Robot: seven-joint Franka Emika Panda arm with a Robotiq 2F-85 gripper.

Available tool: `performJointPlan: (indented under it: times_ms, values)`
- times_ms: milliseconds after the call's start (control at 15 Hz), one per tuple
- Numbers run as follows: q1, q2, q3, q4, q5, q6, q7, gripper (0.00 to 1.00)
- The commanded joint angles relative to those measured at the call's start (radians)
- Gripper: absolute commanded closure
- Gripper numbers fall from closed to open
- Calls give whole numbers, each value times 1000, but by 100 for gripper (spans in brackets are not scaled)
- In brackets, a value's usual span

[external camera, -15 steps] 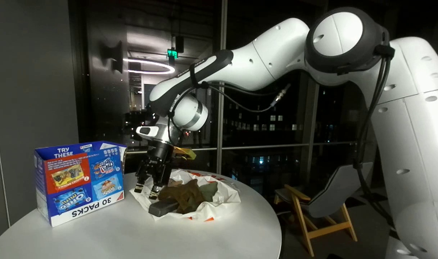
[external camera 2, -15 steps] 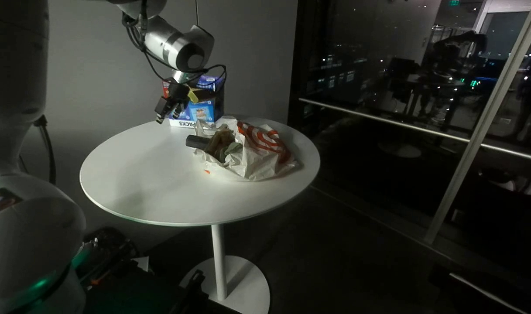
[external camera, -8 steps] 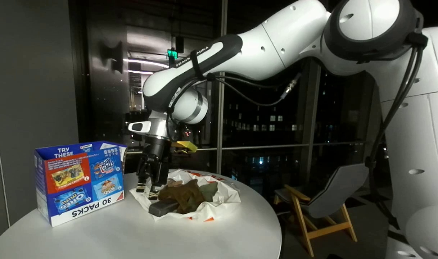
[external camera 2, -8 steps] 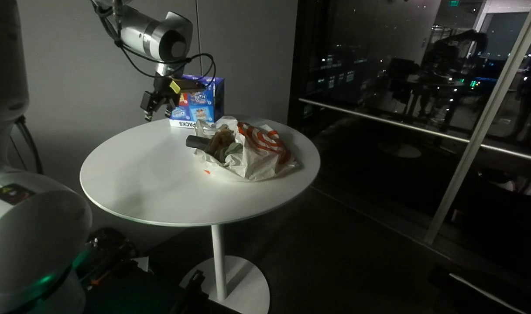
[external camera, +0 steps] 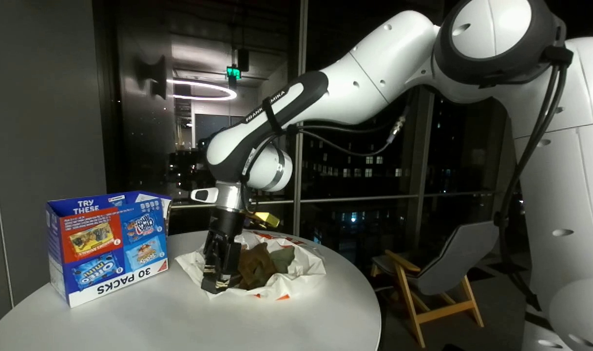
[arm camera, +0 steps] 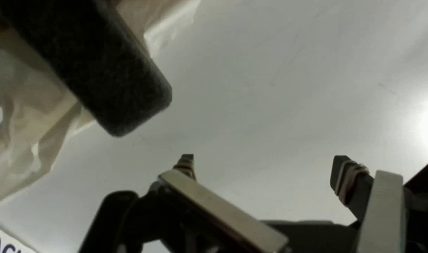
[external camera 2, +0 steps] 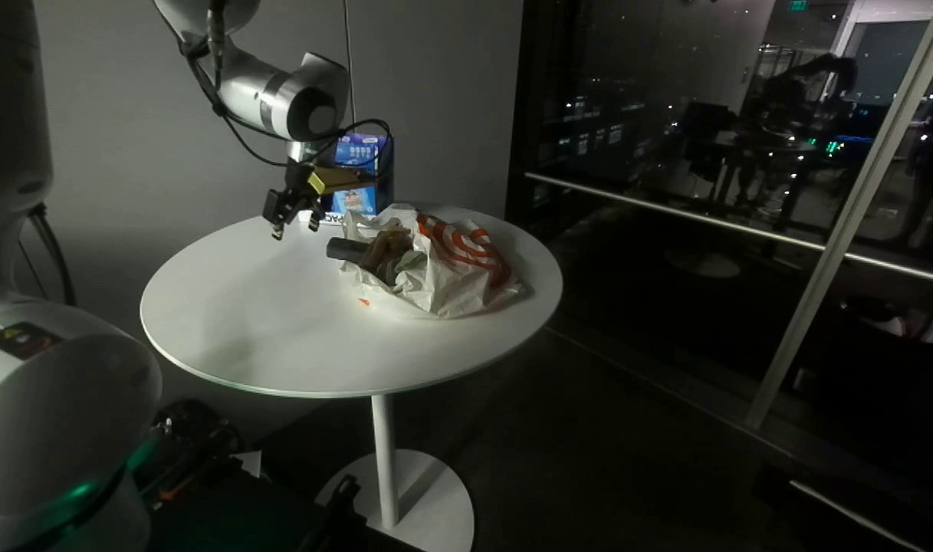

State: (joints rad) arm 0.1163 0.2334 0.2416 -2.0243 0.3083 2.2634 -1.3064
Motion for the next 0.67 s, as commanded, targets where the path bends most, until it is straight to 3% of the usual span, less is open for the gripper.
performJointPlan:
  times_ms: [0,267,600]
  values:
    - [14,-29,-30,-128,-80,157,115,0]
    - [21,-23,-75,-224,-271,336,291,0]
    - [8,7,-125,-229,-498,332,486,0]
